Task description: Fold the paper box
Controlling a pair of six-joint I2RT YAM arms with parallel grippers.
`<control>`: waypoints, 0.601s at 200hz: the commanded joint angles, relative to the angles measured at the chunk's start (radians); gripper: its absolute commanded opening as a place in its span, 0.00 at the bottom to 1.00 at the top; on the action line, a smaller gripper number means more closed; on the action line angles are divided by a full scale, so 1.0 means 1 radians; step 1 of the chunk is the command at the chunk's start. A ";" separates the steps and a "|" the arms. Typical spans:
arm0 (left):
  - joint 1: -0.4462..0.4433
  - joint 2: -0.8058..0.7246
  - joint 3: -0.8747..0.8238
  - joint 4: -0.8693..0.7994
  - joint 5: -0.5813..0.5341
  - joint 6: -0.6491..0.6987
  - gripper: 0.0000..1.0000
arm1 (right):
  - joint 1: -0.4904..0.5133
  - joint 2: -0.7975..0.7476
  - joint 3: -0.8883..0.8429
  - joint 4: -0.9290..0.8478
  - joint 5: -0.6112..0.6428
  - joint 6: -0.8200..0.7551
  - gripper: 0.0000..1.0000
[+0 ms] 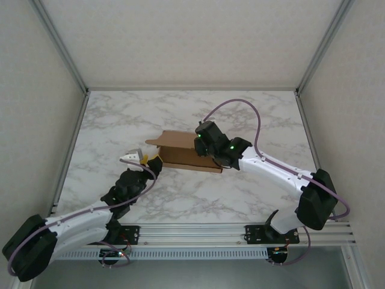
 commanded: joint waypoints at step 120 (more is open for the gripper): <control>-0.006 -0.428 0.199 -0.735 -0.387 -0.244 0.63 | 0.004 -0.048 -0.213 0.071 -0.087 -0.021 0.30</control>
